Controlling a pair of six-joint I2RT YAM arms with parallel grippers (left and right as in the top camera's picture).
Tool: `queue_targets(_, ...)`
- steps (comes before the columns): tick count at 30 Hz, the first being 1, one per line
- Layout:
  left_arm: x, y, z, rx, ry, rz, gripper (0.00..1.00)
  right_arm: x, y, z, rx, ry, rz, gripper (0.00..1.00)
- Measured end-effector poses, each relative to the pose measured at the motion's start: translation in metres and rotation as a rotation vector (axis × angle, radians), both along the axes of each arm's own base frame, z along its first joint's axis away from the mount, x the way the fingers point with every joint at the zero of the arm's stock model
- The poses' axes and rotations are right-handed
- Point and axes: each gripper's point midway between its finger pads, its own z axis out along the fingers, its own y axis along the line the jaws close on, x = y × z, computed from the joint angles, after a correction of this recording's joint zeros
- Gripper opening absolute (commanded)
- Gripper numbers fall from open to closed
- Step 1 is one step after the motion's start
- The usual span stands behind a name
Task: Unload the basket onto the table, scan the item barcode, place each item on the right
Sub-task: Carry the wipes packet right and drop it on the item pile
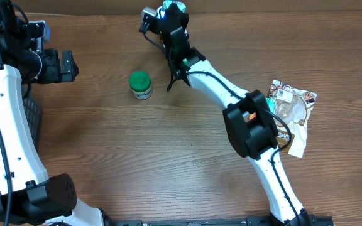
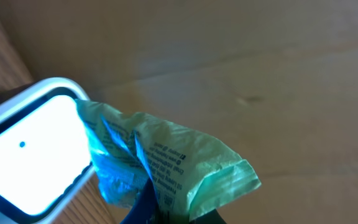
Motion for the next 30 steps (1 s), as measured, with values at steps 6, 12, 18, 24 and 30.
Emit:
queue_targets(6,0.000,0.000,0.000,0.000,0.001,0.000,1.00,-0.044,-0.028,0.060,0.103,0.157,-0.053,0.04)
queue_targets(12,0.000,0.000,0.000,0.000,0.000,0.000,0.99,-0.124,-0.056,0.113,0.374,0.390,-0.066,0.04)
queue_targets(18,0.000,0.000,0.000,0.001,0.000,0.001,0.99,-0.202,-0.101,0.091,0.646,0.787,-0.208,0.04)
queue_targets(24,0.000,0.000,0.000,0.000,0.000,0.000,1.00,-0.243,-0.168,0.037,0.803,1.119,-0.503,0.04)
queue_targets(30,0.000,0.000,0.000,0.000,0.000,0.000,1.00,-0.257,-0.234,-0.020,0.933,1.238,-0.779,0.04)
